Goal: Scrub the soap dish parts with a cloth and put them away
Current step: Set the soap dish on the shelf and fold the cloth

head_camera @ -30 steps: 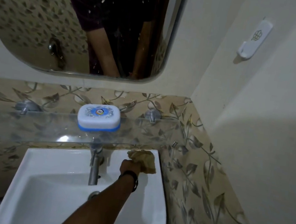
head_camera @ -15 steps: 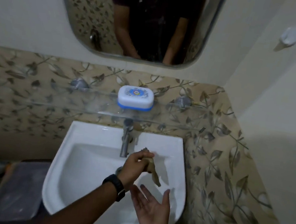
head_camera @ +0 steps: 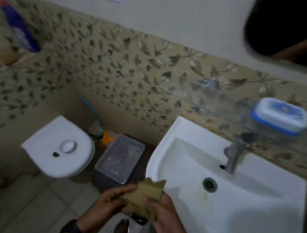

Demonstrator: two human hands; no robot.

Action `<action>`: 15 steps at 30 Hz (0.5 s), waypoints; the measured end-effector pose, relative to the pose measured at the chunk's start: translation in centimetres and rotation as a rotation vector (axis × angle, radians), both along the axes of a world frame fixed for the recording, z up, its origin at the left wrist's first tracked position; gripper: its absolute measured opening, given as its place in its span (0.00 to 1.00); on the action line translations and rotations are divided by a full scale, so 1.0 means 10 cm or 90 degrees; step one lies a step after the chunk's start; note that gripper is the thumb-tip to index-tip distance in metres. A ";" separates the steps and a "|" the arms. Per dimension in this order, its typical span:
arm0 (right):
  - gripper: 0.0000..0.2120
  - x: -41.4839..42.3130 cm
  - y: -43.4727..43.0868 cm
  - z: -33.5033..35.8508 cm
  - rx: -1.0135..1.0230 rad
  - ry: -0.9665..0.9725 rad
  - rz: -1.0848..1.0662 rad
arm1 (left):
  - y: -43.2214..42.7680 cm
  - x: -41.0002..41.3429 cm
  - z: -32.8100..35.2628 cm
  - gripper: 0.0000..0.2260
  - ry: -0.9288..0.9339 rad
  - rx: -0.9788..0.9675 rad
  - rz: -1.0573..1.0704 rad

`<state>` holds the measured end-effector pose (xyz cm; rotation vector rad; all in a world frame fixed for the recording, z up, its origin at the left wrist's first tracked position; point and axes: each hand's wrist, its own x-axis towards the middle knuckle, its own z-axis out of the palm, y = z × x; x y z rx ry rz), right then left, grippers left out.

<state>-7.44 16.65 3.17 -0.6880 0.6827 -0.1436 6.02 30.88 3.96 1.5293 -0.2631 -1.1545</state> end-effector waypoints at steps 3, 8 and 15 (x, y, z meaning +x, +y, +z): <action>0.22 0.58 0.17 -0.16 -0.060 0.008 0.064 | 0.29 0.46 -0.21 0.18 -0.031 0.035 0.036; 0.21 1.71 0.25 -0.75 -0.087 0.161 0.110 | 0.28 1.47 -0.65 0.19 -0.239 0.083 -0.074; 0.14 3.00 -0.08 -1.67 -0.311 0.355 0.002 | -0.40 2.83 -1.64 0.25 -0.487 0.117 -0.240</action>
